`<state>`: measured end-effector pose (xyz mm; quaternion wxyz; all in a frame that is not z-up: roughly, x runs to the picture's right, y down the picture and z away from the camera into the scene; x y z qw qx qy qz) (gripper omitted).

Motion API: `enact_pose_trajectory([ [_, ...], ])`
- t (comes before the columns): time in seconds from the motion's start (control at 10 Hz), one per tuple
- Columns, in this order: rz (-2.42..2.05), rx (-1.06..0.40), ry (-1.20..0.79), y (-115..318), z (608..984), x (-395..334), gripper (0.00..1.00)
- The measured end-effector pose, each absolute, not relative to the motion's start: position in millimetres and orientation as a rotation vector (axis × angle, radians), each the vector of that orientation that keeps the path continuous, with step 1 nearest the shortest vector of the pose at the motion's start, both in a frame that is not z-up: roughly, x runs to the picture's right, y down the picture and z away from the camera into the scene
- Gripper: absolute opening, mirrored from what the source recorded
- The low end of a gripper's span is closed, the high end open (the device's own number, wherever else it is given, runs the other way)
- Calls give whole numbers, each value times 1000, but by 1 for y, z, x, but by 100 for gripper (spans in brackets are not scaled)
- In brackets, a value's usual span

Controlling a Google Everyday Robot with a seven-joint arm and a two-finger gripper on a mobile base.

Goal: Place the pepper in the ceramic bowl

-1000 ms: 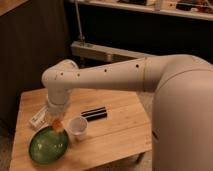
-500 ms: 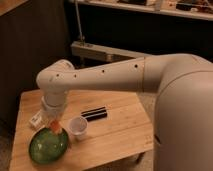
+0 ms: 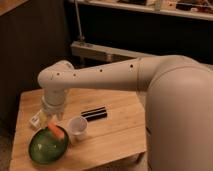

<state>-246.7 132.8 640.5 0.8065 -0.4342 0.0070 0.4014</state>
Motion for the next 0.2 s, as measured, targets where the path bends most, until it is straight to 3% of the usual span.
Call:
enact_pose_trajectory([
  [0.2, 825, -942, -3, 134, 635, -249, 80],
])
